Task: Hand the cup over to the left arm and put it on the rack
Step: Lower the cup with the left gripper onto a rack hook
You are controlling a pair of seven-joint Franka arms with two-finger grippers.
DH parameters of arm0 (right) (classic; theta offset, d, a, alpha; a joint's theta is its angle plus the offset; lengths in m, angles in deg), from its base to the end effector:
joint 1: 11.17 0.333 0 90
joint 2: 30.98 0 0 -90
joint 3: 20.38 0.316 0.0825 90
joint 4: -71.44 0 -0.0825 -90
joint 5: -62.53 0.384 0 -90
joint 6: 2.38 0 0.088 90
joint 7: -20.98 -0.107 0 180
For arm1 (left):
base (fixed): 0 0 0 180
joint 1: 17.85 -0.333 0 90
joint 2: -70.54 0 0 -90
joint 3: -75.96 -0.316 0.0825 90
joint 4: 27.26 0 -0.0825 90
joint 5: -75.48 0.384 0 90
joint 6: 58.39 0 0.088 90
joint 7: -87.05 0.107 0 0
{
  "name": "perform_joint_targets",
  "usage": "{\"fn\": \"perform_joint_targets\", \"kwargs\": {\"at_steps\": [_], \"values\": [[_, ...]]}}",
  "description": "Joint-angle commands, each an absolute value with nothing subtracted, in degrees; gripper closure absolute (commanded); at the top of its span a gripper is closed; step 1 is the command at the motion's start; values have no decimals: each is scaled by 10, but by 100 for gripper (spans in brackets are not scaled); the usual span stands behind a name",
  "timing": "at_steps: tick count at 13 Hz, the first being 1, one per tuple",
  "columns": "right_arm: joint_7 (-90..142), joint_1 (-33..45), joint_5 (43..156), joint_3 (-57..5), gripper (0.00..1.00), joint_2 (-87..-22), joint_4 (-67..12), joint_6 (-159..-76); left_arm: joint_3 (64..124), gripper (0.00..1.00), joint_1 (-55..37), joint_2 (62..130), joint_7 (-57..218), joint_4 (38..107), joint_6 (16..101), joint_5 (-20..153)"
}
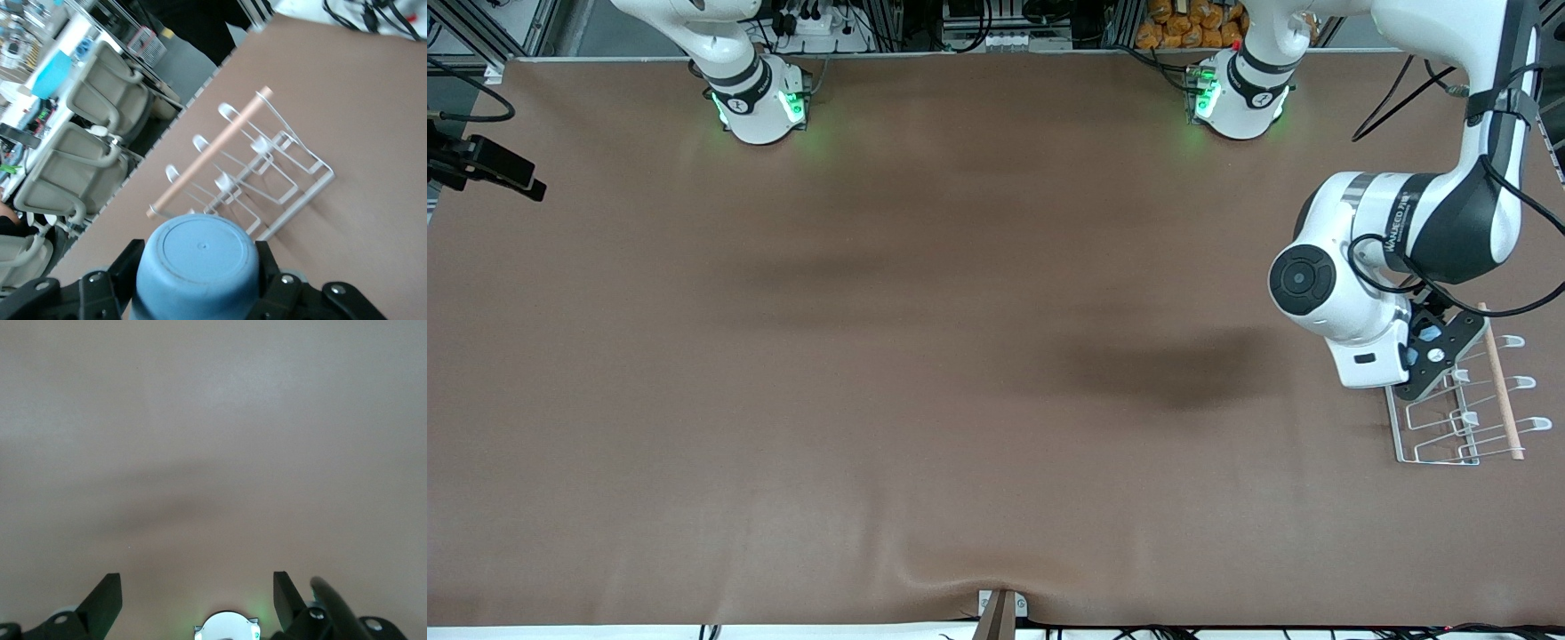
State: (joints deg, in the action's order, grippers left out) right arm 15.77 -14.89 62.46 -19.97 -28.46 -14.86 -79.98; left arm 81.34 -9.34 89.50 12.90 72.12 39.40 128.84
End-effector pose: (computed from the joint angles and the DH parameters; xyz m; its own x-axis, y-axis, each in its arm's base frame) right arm 0.5164 -0.0299 0.6601 0.9832 -0.1481 -0.1071 -0.1478 -0.9890 0.0113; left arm 0.6214 -0.0706 0.3962 0.7291 0.4014 0.5544 0.6839 -0.4587 -0.5674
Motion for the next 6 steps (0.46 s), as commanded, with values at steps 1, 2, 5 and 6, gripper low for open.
{"fn": "perform_joint_targets", "kwargs": {"at_steps": [1,2,5,6], "values": [[158,-158,629,-198,0,-286,-128,-794,815,94,-125,872,86,753,414,1347],[165,-159,631,-198,0,-287,-127,-794,815,96,-134,875,53,763,414,1364],[165,-156,620,-197,0,-286,-124,-794,815,98,-145,884,-85,796,442,1398],[164,-157,619,-198,0,-286,-124,-794,815,98,-152,888,-121,800,446,1408]]}}
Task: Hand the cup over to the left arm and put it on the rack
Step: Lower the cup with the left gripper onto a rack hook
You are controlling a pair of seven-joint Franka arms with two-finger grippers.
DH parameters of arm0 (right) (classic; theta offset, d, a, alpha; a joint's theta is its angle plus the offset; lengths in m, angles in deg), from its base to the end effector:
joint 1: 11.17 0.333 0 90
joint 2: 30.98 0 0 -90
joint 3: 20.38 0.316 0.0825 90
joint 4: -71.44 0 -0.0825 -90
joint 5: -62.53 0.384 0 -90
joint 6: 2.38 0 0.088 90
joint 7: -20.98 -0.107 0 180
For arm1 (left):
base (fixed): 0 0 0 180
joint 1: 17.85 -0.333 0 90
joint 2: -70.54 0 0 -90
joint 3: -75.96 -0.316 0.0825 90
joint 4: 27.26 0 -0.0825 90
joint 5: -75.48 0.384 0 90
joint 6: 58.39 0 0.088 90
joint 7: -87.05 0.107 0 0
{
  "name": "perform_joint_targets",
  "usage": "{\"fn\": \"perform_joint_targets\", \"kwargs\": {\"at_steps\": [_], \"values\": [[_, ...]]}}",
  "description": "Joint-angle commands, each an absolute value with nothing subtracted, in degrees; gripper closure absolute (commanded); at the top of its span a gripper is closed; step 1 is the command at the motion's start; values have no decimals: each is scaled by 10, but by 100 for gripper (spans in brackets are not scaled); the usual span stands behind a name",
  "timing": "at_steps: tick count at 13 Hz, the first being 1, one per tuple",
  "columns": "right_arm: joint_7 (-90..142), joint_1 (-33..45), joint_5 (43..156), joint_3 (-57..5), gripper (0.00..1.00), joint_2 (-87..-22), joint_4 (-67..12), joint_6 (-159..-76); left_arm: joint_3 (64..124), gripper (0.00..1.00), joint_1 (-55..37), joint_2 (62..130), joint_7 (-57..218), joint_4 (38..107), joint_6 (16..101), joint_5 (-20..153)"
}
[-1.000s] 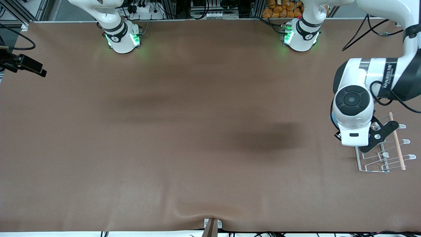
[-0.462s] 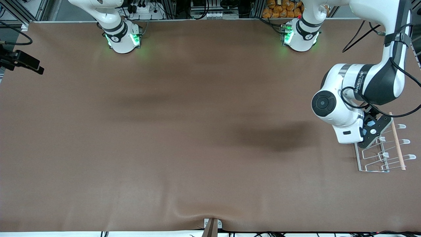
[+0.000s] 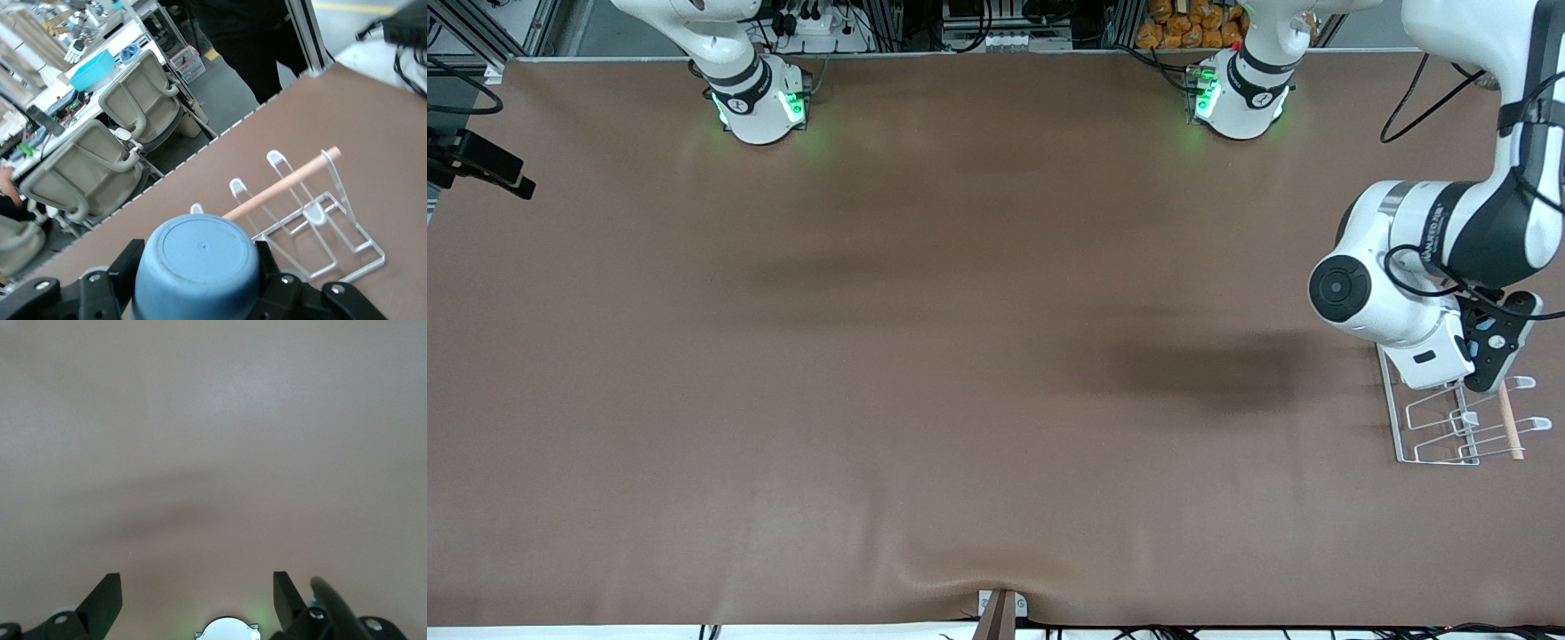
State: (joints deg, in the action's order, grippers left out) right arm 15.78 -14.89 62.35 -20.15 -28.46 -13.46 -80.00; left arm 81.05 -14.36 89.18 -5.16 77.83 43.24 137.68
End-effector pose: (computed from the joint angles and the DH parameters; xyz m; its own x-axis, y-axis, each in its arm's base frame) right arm 0.5160 -0.0318 0.6711 0.9850 -0.1516 -0.0823 -0.1512 -0.9884 0.0108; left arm 0.6162 -0.0112 0.3664 0.5231 0.4229 0.7399 0.8514 -0.2988 -0.4312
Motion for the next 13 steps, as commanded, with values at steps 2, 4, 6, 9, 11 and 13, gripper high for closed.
{"fn": "perform_joint_targets", "kwargs": {"at_steps": [2,4,6,9,11,13], "values": [[165,-159,620,-199,0,-286,-115,-794,815,97,-155,893,-151,821,447,1444],[164,-159,622,-199,0,-287,-112,-795,815,98,-164,891,-160,838,446,1462],[164,-157,620,-199,0,-288,-112,-796,812,96,-171,887,-173,861,444,1483],[164,-156,628,-198,0,-288,-112,-796,812,96,-183,888,-201,873,443,1506],[164,-155,631,-198,0,-288,-112,-796,813,96,-189,887,-202,873,443,1516],[164,-156,631,-198,0,-289,-112,-796,812,96,-189,888,-203,872,443,1523]]}}
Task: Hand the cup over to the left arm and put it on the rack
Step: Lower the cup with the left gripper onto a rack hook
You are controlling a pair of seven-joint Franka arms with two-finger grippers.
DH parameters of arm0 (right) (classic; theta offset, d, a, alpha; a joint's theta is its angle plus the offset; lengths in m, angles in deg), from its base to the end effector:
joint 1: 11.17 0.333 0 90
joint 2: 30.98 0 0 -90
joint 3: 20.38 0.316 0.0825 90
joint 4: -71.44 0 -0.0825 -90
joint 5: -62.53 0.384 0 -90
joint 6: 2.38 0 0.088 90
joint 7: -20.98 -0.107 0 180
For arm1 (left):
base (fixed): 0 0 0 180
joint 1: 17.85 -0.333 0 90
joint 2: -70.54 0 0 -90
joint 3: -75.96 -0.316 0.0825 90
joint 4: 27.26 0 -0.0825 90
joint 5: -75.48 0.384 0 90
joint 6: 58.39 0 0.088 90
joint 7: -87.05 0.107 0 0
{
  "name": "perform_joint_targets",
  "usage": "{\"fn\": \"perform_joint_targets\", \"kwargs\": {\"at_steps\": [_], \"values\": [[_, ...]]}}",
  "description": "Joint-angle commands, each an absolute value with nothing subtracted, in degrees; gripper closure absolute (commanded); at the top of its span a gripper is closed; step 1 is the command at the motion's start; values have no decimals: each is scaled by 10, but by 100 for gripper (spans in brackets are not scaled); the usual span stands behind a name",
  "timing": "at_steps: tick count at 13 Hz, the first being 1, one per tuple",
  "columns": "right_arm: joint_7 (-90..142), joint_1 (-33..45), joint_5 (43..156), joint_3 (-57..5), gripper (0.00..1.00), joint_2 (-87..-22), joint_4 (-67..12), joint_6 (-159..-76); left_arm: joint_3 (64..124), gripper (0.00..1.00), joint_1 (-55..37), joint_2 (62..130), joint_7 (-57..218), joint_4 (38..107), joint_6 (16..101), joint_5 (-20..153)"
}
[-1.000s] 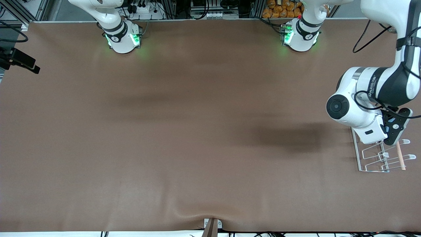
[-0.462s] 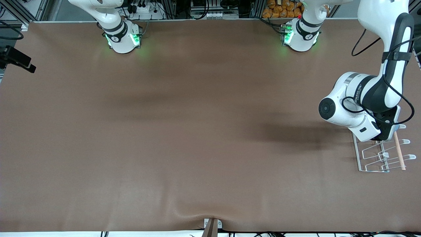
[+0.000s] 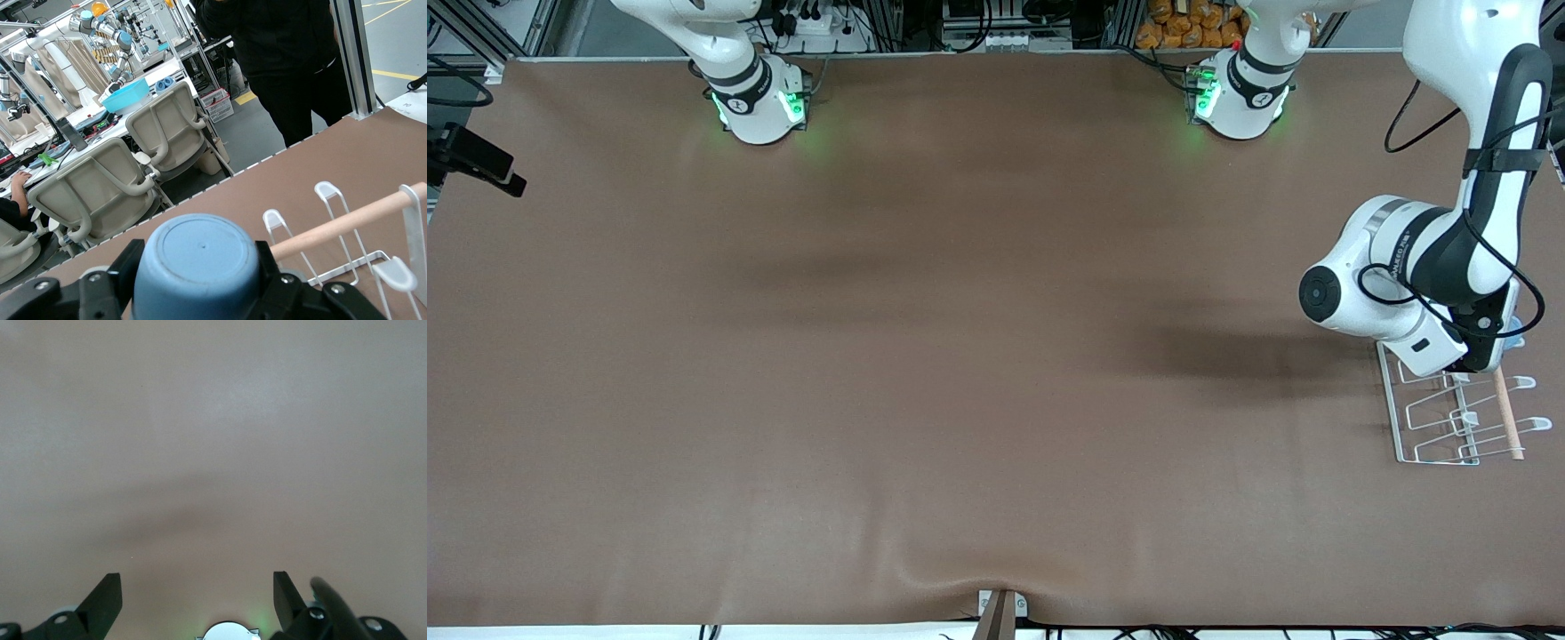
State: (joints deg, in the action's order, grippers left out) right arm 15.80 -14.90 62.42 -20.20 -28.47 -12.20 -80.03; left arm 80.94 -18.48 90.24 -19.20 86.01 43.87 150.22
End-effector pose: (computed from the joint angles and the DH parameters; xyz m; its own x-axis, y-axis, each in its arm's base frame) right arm 0.5156 -0.0322 0.6809 0.9865 -0.1521 -0.0603 -0.1519 -0.9884 0.0075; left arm 0.5899 0.0405 0.3090 0.4422 0.3043 0.8437 0.8957 -0.1986 -0.3978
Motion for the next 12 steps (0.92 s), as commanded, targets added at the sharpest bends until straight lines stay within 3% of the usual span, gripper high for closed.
{"fn": "perform_joint_targets", "kwargs": {"at_steps": [1,12], "values": [[164,-156,631,-198,0,-288,-112,-796,812,96,-189,890,-204,871,443,1532],[164,-157,628,-198,0,-288,-111,-796,813,93,-194,935,-297,867,447,1562]]}}
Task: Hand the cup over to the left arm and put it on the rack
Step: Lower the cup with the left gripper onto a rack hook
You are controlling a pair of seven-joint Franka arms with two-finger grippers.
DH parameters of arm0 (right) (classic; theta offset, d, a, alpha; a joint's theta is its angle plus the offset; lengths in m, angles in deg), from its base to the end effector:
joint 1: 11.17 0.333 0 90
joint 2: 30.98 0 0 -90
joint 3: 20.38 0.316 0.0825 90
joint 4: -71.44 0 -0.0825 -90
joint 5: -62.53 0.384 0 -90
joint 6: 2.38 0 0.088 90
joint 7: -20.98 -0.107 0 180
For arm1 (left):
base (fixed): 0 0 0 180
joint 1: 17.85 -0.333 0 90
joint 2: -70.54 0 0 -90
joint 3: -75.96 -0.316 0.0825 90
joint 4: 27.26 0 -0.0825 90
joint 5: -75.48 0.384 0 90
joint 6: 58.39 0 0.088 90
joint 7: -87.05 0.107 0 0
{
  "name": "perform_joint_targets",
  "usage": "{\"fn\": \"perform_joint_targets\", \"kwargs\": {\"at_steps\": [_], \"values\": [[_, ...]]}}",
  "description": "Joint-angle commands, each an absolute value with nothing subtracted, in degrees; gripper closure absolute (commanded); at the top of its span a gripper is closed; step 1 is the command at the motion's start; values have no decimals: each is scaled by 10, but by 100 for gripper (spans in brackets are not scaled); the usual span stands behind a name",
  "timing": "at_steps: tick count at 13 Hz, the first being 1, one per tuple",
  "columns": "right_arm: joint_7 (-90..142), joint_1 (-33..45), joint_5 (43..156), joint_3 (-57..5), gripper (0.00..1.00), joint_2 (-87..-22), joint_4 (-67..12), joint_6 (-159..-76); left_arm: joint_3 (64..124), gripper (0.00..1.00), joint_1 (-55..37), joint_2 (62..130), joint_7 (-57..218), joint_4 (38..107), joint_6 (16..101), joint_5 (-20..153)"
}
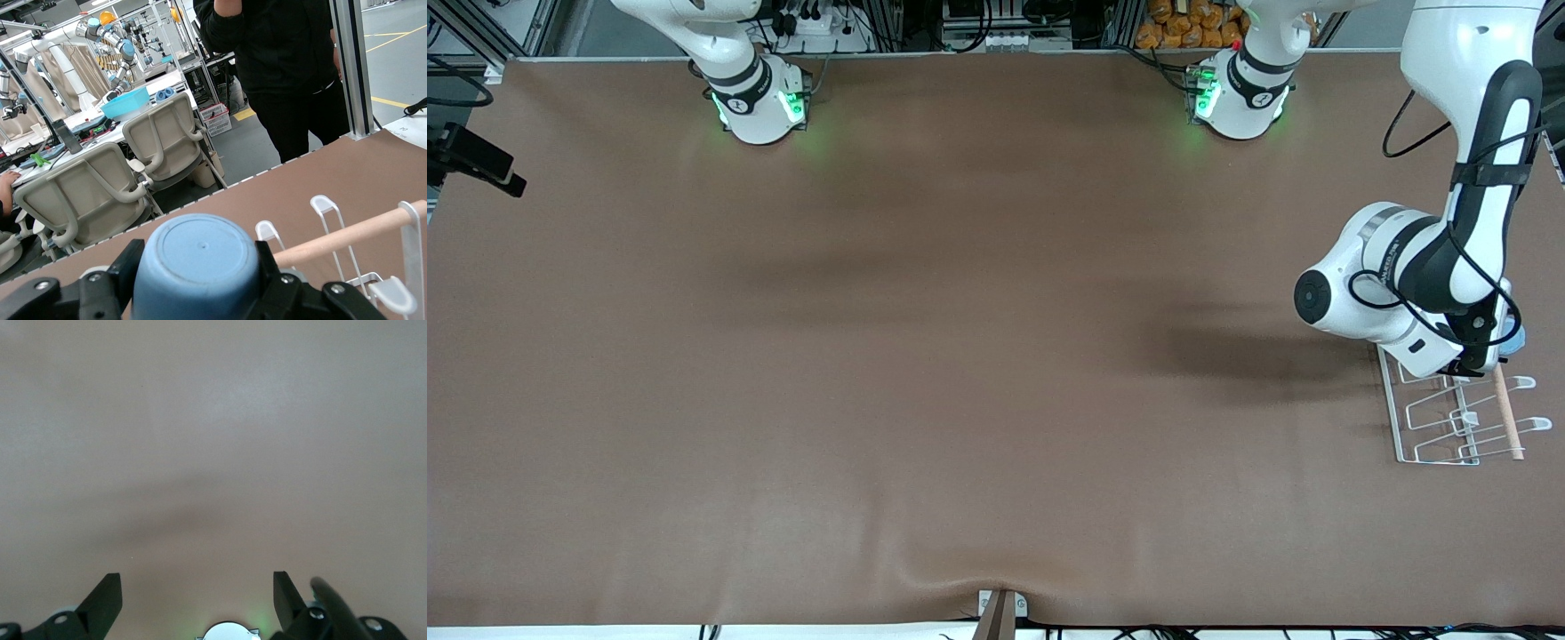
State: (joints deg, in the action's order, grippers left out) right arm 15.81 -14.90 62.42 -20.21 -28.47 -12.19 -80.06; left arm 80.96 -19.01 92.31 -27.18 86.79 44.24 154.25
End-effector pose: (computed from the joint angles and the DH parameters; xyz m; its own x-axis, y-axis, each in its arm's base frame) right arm 0.5157 -0.0323 0.6810 0.9866 -0.1521 -0.0596 -0.1519 -0.9884 0.0074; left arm 0.5888 0.0464 0.2861 0.3659 0.2728 0.8898 0.9277 -0.1830 -0.3254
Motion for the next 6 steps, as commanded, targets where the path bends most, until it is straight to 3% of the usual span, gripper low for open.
{"fn": "perform_joint_targets", "kwargs": {"at_steps": [1,6], "values": [[164,-157,628,-198,0,-288,-111,-796,813,93,-195,938,-305,866,447,1568],[164,-157,627,-198,0,-288,-111,-796,813,90,-193,955,-327,864,448,1570]]}}
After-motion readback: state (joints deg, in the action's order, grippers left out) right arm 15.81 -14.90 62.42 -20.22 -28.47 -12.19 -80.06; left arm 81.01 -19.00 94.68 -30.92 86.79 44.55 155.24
